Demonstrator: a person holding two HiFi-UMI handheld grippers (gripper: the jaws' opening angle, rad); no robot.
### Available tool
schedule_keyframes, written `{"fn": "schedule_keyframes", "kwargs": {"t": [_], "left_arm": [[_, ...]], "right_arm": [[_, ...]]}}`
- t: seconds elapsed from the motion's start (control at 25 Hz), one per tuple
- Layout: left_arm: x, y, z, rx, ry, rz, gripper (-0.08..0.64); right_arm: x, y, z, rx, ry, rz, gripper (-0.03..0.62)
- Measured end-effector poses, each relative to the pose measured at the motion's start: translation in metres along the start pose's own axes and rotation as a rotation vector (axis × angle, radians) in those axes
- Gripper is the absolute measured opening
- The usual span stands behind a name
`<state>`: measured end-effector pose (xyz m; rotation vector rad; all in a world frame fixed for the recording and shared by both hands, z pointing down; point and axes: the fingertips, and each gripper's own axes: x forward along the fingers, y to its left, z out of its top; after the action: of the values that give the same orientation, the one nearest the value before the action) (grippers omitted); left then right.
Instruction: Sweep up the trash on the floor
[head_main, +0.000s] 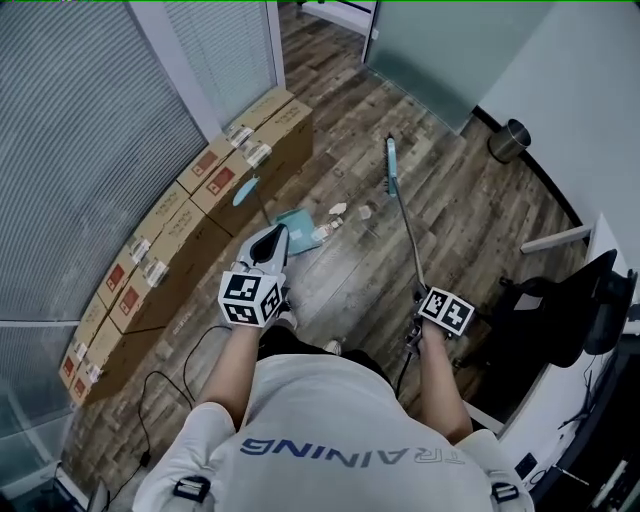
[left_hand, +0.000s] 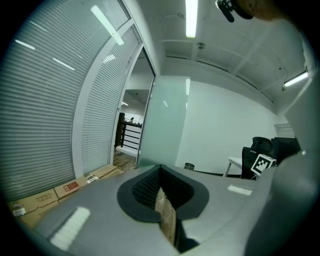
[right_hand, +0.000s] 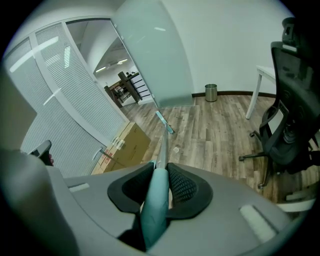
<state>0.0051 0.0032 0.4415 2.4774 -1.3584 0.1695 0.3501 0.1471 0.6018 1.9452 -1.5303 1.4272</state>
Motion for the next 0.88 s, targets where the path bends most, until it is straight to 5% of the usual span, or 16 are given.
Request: {"fn": "schedule_keyframes", "kwargs": {"t": [0.52, 0.88], "left_arm": [[0.095, 0.153, 0.026, -0.013, 0.064, -0.025, 0.002], [0.123, 0.23, 0.003, -0.035, 0.145, 0.057, 0.002]], "right_arm": [[0.078, 0.107, 0.061, 0.049, 0.018, -0.058, 0.106], [0.128, 0.147, 0.085, 0.038, 0.06, -0.049, 0.106]]}}
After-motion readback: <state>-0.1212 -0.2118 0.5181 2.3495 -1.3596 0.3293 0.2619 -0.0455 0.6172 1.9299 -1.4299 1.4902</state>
